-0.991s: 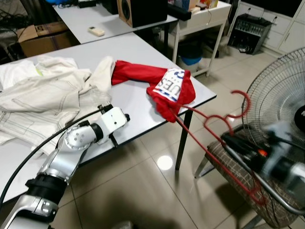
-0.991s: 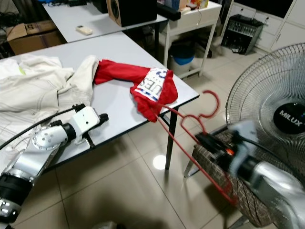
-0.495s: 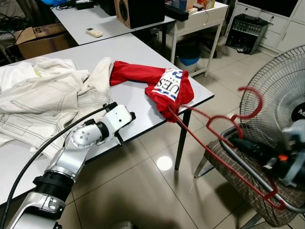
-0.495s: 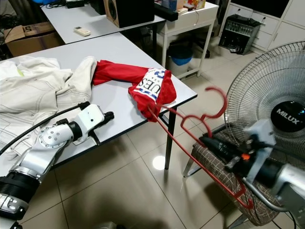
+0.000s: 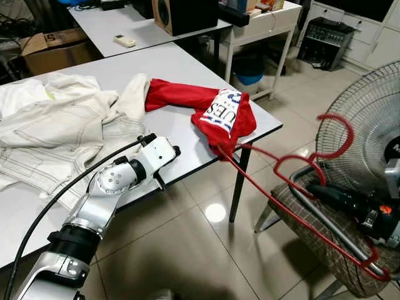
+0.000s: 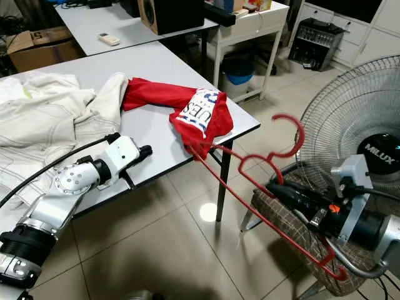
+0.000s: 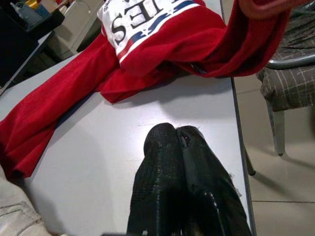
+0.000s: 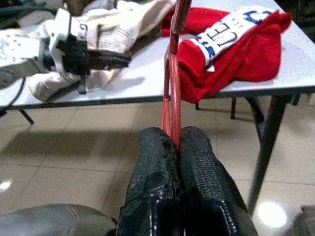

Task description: Hang hanger

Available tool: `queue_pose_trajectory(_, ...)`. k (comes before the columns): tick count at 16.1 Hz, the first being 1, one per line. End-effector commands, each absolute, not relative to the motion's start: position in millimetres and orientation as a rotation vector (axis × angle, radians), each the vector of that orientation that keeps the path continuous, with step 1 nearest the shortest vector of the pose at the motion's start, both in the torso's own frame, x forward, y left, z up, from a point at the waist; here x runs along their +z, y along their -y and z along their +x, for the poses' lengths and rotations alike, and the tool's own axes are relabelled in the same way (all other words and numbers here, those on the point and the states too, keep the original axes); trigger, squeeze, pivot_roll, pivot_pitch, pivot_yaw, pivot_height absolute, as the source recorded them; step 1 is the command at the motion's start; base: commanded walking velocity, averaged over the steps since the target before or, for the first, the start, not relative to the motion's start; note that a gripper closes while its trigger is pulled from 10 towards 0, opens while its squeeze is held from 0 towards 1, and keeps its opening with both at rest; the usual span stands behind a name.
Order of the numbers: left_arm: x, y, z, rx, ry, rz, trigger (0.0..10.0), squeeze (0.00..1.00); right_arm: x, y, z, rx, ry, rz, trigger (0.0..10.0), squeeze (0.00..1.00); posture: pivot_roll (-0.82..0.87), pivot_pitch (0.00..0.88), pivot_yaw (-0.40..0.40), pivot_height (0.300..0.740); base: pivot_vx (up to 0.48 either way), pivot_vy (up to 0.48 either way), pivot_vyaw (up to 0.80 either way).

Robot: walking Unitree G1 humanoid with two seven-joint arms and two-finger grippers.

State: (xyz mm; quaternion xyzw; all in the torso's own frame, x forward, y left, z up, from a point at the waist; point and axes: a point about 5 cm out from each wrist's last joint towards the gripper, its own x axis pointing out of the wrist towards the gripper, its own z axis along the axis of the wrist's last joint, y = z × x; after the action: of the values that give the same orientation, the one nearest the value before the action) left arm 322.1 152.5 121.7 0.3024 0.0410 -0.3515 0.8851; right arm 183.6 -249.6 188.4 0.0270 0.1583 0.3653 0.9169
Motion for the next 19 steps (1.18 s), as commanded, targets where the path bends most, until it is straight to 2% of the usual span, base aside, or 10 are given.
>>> queue_pose_trajectory(1, 130, -148, 325, -0.730, -0.049, 0.629, 0.0, 0.00, 177, 250, 181, 0.737, -0.417, -0.046, 10.0, 0.00, -0.11, 0.035, 0.032, 0.740, 0.000, 0.000, 0.00)
queue_pose_trajectory(2, 131, -146, 325, -0.733, -0.044, 0.626, 0.0, 0.00, 173, 251, 180, 0.728, -0.439, -0.073, 10.0, 0.00, -0.11, 0.036, 0.033, 0.740, 0.000, 0.000, 0.00)
queue_pose_trajectory(7, 130, -139, 325, -0.758, -0.041, 0.639, 0.0, 0.00, 150, 243, 174, 0.769, -0.500, 0.008, 10.0, 0.00, -0.12, 0.040, 0.036, 0.740, 0.000, 0.000, 0.00)
queue_pose_trajectory(9, 130, -139, 325, -0.758, -0.041, 0.642, 0.0, 0.00, 140, 248, 184, 0.686, -0.473, -0.008, 10.0, 0.00, -0.11, 0.042, 0.035, 0.740, 0.000, 0.000, 0.00)
queue_pose_trajectory(11, 130, -137, 326, -0.757, -0.037, 0.641, 0.0, 0.00, 136, 245, 190, 0.682, -0.450, 0.004, 10.0, 0.00, -0.11, 0.042, 0.034, 0.740, 0.000, 0.000, 0.00)
queue_pose_trajectory(16, 131, -129, 326, -0.773, -0.027, 0.635, 0.0, 0.00, 106, 216, 200, 0.777, -0.470, -0.112, 10.0, 0.00, -0.10, 0.045, 0.038, 0.740, 0.000, 0.000, 0.00)
queue_pose_trajectory(19, 131, -129, 326, -0.776, -0.030, 0.632, 0.0, 0.00, 99, 207, 198, 0.828, -0.486, -0.149, 10.0, 0.00, -0.10, 0.049, 0.037, 0.740, 0.000, 0.000, 0.00)
